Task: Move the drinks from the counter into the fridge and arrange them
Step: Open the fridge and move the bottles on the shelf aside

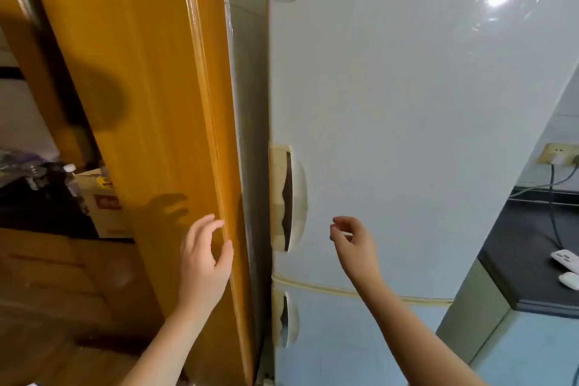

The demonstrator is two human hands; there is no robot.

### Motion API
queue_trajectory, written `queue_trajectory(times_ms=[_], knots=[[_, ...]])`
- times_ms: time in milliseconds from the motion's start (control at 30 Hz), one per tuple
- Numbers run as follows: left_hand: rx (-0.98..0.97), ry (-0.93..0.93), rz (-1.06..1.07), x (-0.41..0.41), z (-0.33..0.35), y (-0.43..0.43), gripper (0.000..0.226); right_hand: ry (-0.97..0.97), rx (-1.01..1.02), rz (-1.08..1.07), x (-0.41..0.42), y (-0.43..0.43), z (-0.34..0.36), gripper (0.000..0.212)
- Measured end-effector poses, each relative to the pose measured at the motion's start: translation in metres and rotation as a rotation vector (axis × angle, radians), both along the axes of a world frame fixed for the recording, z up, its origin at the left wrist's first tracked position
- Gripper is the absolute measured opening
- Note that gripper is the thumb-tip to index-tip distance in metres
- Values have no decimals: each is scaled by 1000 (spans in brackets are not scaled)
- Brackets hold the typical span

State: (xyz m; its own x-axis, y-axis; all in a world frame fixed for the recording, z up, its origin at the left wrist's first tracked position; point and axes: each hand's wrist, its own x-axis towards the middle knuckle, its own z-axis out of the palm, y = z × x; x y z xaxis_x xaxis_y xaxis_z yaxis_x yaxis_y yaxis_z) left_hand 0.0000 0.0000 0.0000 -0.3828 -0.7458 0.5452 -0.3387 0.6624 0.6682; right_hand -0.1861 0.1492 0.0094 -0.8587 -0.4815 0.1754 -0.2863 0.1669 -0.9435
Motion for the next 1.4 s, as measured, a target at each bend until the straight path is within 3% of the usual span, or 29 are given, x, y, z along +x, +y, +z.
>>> queue_trajectory(times_ms=[100,200,300,567,700,1233,1400], knots=[[-176,-168,80,-27,5,-56,60,76,57,-32,-4,-48,7,33],[-227,-364,140,-52,6,-110,87,106,140,-32,-5,-94,13,42],[-370,-415,166,-72,-6,-159,104,185,202,-58,-10,-128,11,43],[-708,-292,169,-98,-48,-221,99,375,279,-258,-26,-163,3,4],[-788,-224,162,-98,-50,-227,96,432,330,-294,-24,-168,4,12],[-665,-304,97,-85,-42,-222,86,524,382,-323,-4,-154,7,26],[-398,-215,-12,-69,-25,-186,75,494,282,-219,29,-111,-3,20]])
